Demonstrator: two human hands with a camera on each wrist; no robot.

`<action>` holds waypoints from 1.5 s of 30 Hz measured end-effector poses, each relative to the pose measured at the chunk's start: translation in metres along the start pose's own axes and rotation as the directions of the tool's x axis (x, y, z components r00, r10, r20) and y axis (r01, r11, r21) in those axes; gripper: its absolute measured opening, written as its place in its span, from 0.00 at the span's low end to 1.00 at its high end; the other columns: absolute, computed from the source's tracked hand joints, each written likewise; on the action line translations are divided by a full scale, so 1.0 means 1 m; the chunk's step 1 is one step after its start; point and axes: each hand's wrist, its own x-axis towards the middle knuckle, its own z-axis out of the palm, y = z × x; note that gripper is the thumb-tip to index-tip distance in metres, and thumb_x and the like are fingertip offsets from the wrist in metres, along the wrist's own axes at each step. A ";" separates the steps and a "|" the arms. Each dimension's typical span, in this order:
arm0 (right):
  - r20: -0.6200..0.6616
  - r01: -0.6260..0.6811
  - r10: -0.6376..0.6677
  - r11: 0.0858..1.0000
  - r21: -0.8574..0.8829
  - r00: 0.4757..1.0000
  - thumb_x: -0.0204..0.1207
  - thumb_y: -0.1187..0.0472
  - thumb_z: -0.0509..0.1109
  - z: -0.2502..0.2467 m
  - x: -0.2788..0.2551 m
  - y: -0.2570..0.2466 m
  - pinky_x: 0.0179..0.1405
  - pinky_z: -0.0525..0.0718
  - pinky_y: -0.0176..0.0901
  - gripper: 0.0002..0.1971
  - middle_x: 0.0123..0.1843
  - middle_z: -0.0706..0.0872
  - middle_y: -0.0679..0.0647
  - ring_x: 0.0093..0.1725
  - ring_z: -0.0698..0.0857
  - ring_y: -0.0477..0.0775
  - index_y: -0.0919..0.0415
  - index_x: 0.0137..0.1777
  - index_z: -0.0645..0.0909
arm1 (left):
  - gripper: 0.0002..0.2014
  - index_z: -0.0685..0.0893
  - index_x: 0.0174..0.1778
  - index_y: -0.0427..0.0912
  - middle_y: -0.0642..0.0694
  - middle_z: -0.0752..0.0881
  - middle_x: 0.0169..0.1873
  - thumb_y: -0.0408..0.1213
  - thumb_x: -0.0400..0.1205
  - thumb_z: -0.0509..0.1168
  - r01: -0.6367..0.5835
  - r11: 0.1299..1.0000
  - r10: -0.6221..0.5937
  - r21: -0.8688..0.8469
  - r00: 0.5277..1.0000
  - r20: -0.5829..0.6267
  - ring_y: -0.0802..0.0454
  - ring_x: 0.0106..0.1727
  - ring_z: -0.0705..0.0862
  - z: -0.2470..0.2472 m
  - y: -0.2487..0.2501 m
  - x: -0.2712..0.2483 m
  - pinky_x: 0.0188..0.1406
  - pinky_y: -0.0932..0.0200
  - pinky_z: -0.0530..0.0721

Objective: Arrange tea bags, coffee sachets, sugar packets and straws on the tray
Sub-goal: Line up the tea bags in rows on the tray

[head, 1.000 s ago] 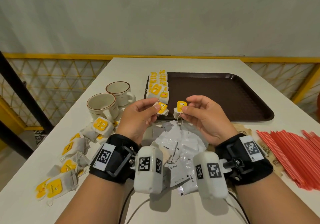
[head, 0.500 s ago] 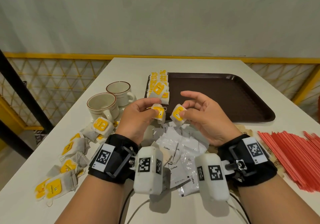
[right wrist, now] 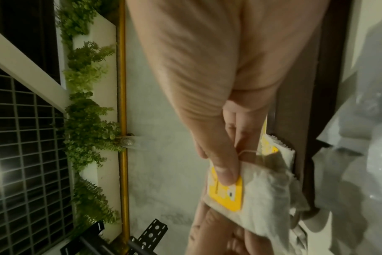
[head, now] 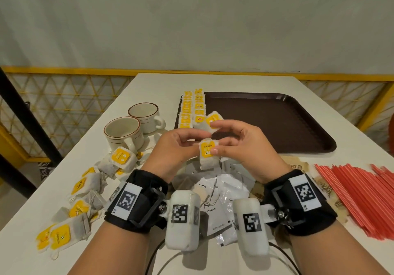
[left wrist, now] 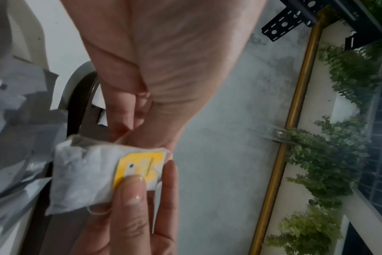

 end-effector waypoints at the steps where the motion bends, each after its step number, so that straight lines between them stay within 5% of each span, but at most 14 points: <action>1: -0.007 -0.009 0.009 1.000 -0.013 1.000 0.64 0.78 0.78 0.000 0.001 0.001 0.47 0.90 0.44 0.25 0.49 0.89 0.51 0.40 0.90 0.48 0.55 0.58 0.84 | 0.11 0.90 0.44 0.41 0.40 0.91 0.45 0.22 0.72 0.72 0.001 1.000 -0.001 -0.001 1.000 0.009 0.47 0.48 0.90 0.001 0.000 0.000 0.48 0.58 0.88; 8: -0.059 -0.045 0.038 0.993 -0.110 0.998 0.65 0.73 0.80 -0.003 0.004 0.006 0.49 0.89 0.44 0.30 0.46 0.92 0.56 0.44 0.91 0.52 0.55 0.66 0.78 | 0.10 0.89 0.46 0.40 0.39 0.91 0.46 0.26 0.71 0.72 0.008 0.997 -0.009 -0.083 1.000 -0.019 0.45 0.49 0.90 0.001 -0.002 0.001 0.49 0.56 0.88; 13: -0.093 -0.024 0.011 0.990 -0.142 0.996 0.68 0.69 0.79 -0.004 0.004 0.009 0.48 0.85 0.40 0.24 0.41 0.91 0.54 0.40 0.87 0.46 0.55 0.63 0.80 | 0.06 0.89 0.45 0.36 0.37 0.91 0.43 0.32 0.77 0.68 0.006 0.994 -0.021 -0.112 0.991 -0.134 0.46 0.45 0.89 0.002 0.000 0.002 0.46 0.57 0.89; 16: -0.091 -0.070 0.075 0.996 0.062 0.993 0.70 0.73 0.76 -0.007 0.004 0.006 0.51 0.87 0.45 0.21 0.42 0.89 0.55 0.45 0.88 0.51 0.56 0.61 0.81 | 0.08 0.89 0.45 0.35 0.37 0.91 0.43 0.29 0.82 0.64 0.008 0.992 -0.033 -0.125 0.980 -0.198 0.47 0.47 0.90 0.000 -0.002 0.005 0.45 0.60 0.88; 20: -0.006 -0.139 0.157 0.891 0.433 0.988 0.68 0.71 0.71 -0.006 0.003 0.001 0.49 0.87 0.43 0.18 0.50 0.88 0.62 0.45 0.87 0.54 0.67 0.59 0.81 | 0.08 0.90 0.45 0.38 0.41 0.91 0.44 0.29 0.82 0.64 0.014 0.993 -0.038 -0.116 0.978 -0.206 0.51 0.48 0.89 0.000 -0.003 0.005 0.46 0.63 0.88; 25: -0.013 -0.153 0.190 0.829 0.538 0.982 0.76 0.70 0.66 -0.007 0.005 0.003 0.57 0.85 0.50 0.14 0.54 0.87 0.66 0.52 0.87 0.58 0.72 0.61 0.79 | 0.09 0.91 0.47 0.43 0.44 0.92 0.47 0.31 0.82 0.64 0.017 1.000 -0.018 -0.011 0.996 -0.089 0.53 0.50 0.89 0.002 -0.004 0.002 0.53 0.61 0.86; 30: -0.116 -0.123 0.196 0.880 0.459 0.974 0.78 0.70 0.67 -0.006 0.007 0.007 0.47 0.88 0.43 0.08 0.48 0.89 0.61 0.44 0.89 0.53 0.68 0.56 0.81 | 0.07 0.91 0.45 0.41 0.35 0.90 0.49 0.30 0.80 0.67 0.053 0.995 -0.051 0.084 0.998 -0.026 0.36 0.55 0.85 0.001 -0.007 0.003 0.61 0.44 0.82; 34: -0.117 -0.160 0.215 0.919 0.362 0.970 0.78 0.71 0.68 -0.007 0.009 0.006 0.37 0.87 0.41 0.08 0.45 0.89 0.59 0.40 0.88 0.51 0.67 0.55 0.82 | 0.06 0.89 0.48 0.44 0.47 0.91 0.48 0.31 0.80 0.68 -0.029 0.996 0.039 0.088 0.992 -0.117 0.53 0.50 0.87 -0.004 0.003 0.009 0.54 0.55 0.82; 36: -0.083 -0.182 0.217 0.933 0.309 0.973 0.78 0.72 0.67 -0.007 0.014 0.001 0.33 0.87 0.39 0.06 0.42 0.89 0.58 0.37 0.87 0.50 0.67 0.53 0.82 | 0.08 0.88 0.50 0.47 0.48 0.91 0.48 0.32 0.80 0.68 -0.079 0.981 0.086 0.178 0.996 -0.030 0.57 0.49 0.87 -0.005 0.018 0.019 0.53 0.61 0.83; 40: -0.043 -0.187 0.191 0.979 0.075 0.981 0.76 0.71 0.71 -0.011 0.034 -0.009 0.40 0.89 0.44 0.05 0.43 0.87 0.59 0.41 0.85 0.52 0.61 0.45 0.83 | 0.06 0.88 0.44 0.47 0.48 0.90 0.39 0.31 0.78 0.71 -0.121 0.847 0.061 0.518 0.990 0.130 0.56 0.42 0.86 -0.008 0.049 0.045 0.47 0.62 0.84; 45: 0.003 -0.196 0.201 0.957 -0.215 0.980 0.77 0.71 0.71 -0.021 0.066 -0.012 0.49 0.88 0.51 0.05 0.45 0.84 0.60 0.43 0.84 0.54 0.60 0.45 0.82 | 0.04 0.88 0.47 0.45 0.50 0.88 0.37 0.34 0.80 0.70 -0.058 0.650 -0.190 0.758 0.953 0.236 0.58 0.39 0.86 -0.014 0.060 0.086 0.45 0.63 0.87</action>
